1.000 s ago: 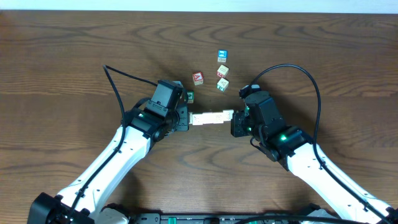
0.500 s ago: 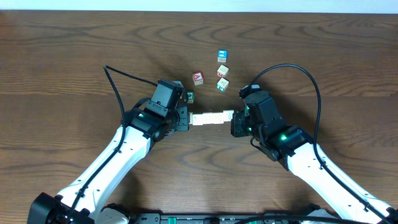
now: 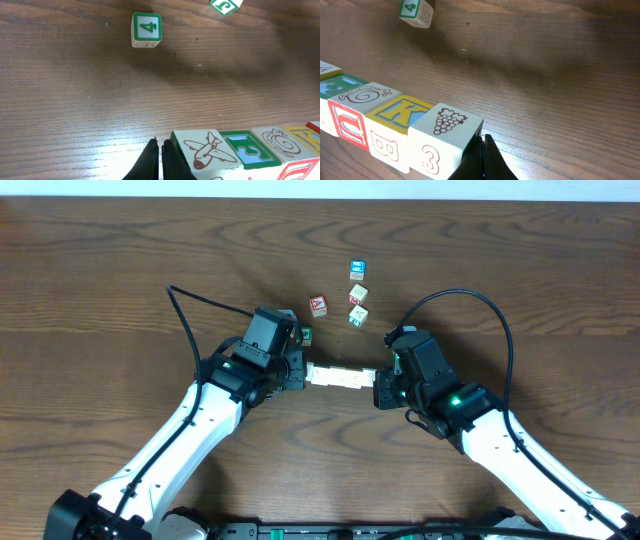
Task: Lift 5 blocks
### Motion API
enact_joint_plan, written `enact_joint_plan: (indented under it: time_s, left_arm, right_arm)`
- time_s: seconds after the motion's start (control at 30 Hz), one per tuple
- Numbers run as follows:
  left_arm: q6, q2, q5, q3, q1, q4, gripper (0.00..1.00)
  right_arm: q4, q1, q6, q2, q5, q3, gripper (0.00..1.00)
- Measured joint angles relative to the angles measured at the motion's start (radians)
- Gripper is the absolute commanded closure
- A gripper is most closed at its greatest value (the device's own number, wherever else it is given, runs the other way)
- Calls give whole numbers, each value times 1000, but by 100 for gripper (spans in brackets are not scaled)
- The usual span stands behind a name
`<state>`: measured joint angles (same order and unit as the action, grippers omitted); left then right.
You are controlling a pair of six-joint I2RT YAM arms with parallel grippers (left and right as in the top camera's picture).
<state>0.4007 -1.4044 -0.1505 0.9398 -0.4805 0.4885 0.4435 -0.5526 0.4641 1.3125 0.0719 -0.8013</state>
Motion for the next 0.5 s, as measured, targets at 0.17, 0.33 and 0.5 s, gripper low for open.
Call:
enact_joint_plan:
  time_s: [0.17,0.33,0.5]
  left_arm:
    - [0,0,0,0,0,2,93]
    - [0,0,-3,0,0,10,93]
    - [0,0,-3,0,0,9,93]
  right_arm:
    - [1,0,0,0,2,0,99]
    - [1,0,0,0,3,0,99]
    - [2,0,0,0,3,0,99]
